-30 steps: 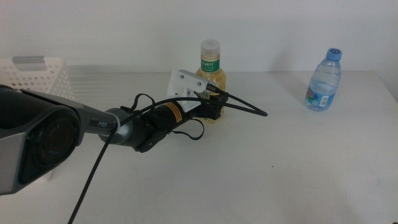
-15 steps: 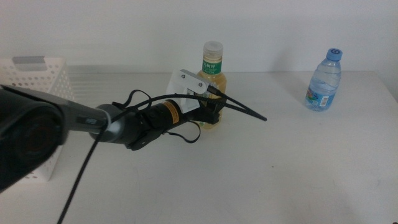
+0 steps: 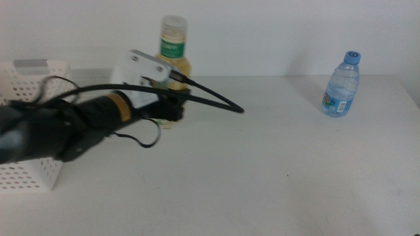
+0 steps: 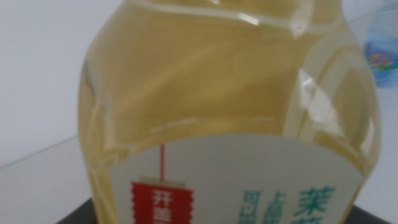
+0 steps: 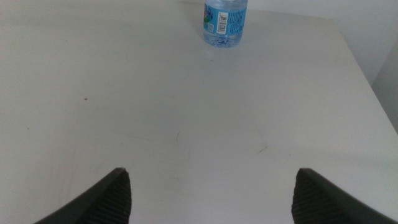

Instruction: Use arms to grab the bottles and put them into the dustbin to the left of the table.

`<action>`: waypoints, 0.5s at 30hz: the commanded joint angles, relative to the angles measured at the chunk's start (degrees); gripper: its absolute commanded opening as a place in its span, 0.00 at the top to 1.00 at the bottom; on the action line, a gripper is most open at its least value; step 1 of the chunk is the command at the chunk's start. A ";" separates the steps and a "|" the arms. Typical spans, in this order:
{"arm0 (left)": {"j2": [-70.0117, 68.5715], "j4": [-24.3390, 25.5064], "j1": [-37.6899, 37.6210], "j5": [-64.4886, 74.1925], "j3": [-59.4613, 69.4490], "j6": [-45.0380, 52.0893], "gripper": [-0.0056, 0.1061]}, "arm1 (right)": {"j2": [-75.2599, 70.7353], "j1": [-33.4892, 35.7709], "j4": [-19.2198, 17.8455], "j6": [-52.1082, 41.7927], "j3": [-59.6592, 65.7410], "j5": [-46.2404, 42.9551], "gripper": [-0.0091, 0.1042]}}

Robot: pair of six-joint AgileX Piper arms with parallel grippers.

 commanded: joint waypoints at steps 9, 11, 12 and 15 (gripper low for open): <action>-22.92 -2.09 3.07 19.11 -0.82 -4.83 0.79 | -1.56 -0.26 -0.54 -0.74 -1.58 -4.17 0.32; -26.58 0.12 4.36 23.64 -0.88 -6.93 0.79 | -1.56 -0.26 -0.54 -0.74 -1.58 -4.17 0.32; -27.34 0.54 4.71 24.58 -0.88 -7.43 0.79 | -1.56 -0.26 -0.54 -0.74 -1.58 -4.17 0.32; -29.58 1.94 6.21 27.29 -0.93 -9.10 0.79 | -1.56 -0.26 -0.54 -0.74 -1.58 -4.17 0.32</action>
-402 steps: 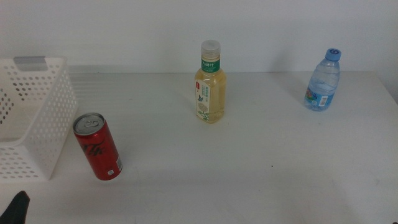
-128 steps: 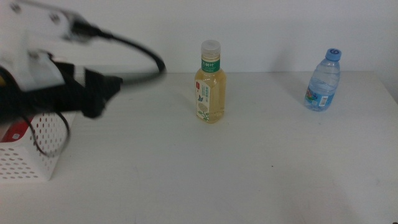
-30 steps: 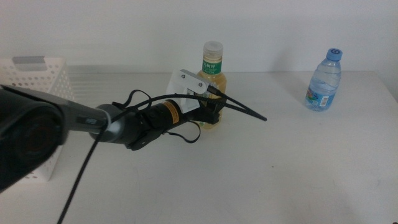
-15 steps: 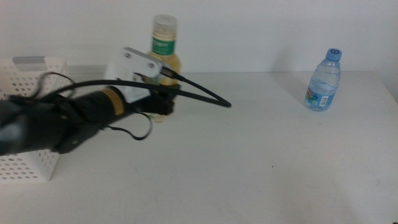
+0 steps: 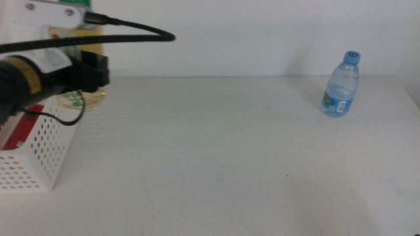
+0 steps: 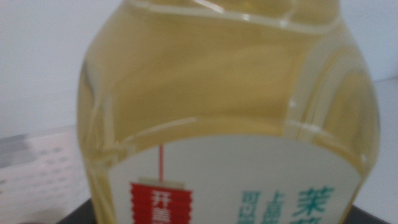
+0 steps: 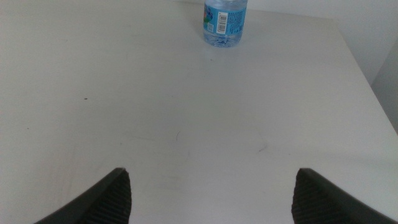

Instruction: Use arms to grab the bottles and put them into the dustbin to the left of the table.

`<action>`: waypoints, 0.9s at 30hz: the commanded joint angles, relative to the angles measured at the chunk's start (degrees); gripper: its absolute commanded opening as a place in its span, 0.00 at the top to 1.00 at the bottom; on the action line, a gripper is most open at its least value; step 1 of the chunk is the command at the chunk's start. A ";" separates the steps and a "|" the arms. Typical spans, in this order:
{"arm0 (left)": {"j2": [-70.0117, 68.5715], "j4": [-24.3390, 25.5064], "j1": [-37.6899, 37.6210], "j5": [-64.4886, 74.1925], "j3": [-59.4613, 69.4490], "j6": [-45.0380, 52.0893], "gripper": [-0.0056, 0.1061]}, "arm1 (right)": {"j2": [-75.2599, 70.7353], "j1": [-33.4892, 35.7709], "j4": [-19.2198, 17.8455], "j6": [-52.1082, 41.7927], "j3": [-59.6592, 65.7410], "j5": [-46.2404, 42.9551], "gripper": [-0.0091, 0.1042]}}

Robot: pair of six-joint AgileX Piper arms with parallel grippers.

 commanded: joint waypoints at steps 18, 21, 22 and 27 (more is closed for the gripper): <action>-4.33 1.60 2.74 5.19 -8.27 3.49 0.92 | -1.56 -0.26 -0.54 -0.74 -1.58 -4.17 0.32; -4.33 1.47 2.74 5.43 -8.53 3.36 1.00 | -1.56 -0.26 -0.54 -0.74 -1.58 -4.17 0.32; -4.33 0.89 2.74 5.94 -8.69 3.35 0.99 | -1.56 -0.26 -0.54 -0.74 -1.58 -4.17 0.32; -3.54 -7.77 4.76 14.07 -11.33 8.00 0.99 | -1.56 -0.26 -0.54 -0.74 -1.58 -4.17 0.32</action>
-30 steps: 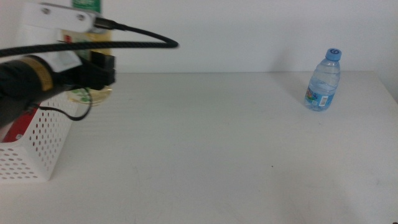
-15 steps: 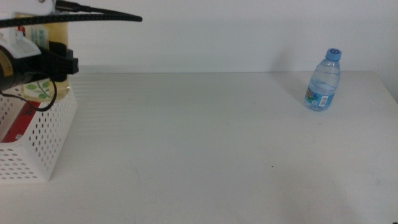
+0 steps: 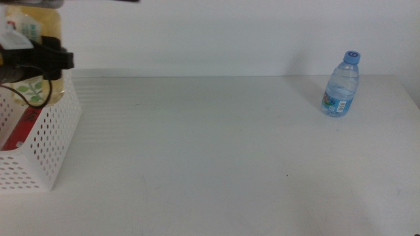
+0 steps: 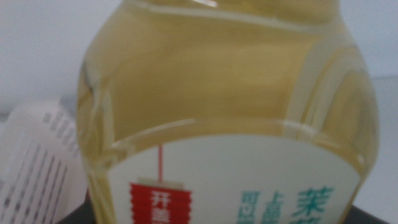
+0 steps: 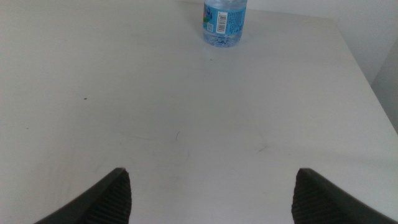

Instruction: Use arms to grab the bottles and put them into the dustbin to the left of the table.

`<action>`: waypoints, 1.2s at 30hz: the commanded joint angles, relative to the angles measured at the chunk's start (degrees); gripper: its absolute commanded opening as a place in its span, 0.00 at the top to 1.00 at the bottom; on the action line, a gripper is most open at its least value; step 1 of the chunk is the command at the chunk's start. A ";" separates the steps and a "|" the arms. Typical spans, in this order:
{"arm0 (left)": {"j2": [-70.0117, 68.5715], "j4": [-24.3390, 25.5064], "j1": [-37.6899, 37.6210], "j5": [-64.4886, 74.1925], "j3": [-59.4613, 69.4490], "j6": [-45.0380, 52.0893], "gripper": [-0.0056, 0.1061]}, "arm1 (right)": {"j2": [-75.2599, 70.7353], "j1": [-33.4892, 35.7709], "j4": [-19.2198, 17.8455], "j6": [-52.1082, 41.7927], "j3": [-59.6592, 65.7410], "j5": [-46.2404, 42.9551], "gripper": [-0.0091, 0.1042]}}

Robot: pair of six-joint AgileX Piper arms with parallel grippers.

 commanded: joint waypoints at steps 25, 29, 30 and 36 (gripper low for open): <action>17.19 -35.04 20.85 27.44 -30.11 36.75 0.99 | -1.56 -0.26 -0.54 -0.74 -1.58 -4.17 0.32; 20.89 -34.95 21.38 31.15 -33.87 37.40 0.99 | -1.56 -0.26 -0.54 -0.74 -1.58 -4.17 0.32; 21.63 -34.59 21.38 31.71 -34.60 37.82 0.99 | -1.56 -0.26 -0.54 -0.74 -1.58 -4.17 0.32; 27.30 -33.54 22.03 37.62 -40.02 40.05 0.99 | -1.56 -0.26 -0.54 -0.74 -1.58 -4.17 0.32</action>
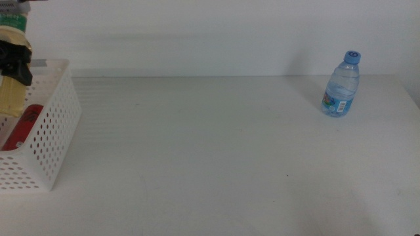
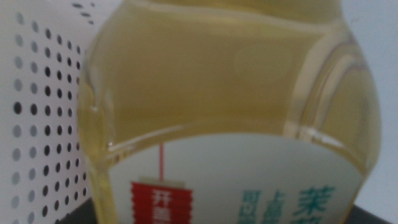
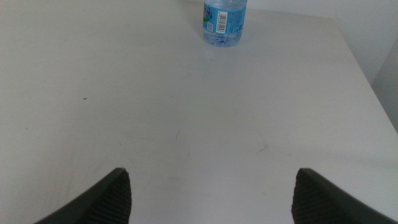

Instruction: Use arms to grab the bottles and put them into the dustbin to the left of the table.

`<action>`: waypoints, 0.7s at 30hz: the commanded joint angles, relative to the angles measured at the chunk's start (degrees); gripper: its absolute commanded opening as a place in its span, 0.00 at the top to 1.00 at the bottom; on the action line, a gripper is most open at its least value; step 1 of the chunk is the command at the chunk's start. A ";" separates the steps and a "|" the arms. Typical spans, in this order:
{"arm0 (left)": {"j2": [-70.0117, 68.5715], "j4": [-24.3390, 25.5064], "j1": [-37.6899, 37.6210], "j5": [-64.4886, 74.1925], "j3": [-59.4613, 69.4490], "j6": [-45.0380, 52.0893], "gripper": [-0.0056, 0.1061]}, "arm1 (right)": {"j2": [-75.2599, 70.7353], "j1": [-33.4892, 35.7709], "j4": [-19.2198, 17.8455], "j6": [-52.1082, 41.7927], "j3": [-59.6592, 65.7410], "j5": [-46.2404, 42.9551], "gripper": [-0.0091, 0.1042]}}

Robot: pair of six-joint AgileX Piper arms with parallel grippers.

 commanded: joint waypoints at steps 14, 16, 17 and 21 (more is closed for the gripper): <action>8.60 -4.18 3.92 6.57 -9.68 3.39 0.99 | -1.56 -0.26 -0.54 -0.74 -1.58 -4.17 0.32; 9.61 -4.49 3.92 7.70 -9.68 3.46 0.99 | -1.56 -0.26 -0.54 -0.74 -1.58 -4.17 0.32; 9.75 -4.49 3.92 8.11 -9.68 3.62 0.99 | -1.56 -0.26 -0.54 -0.74 -1.58 -4.17 0.32; 10.57 -4.08 3.92 10.80 -9.68 4.74 0.99 | -1.56 -0.26 -0.54 -0.74 -1.58 -4.17 0.32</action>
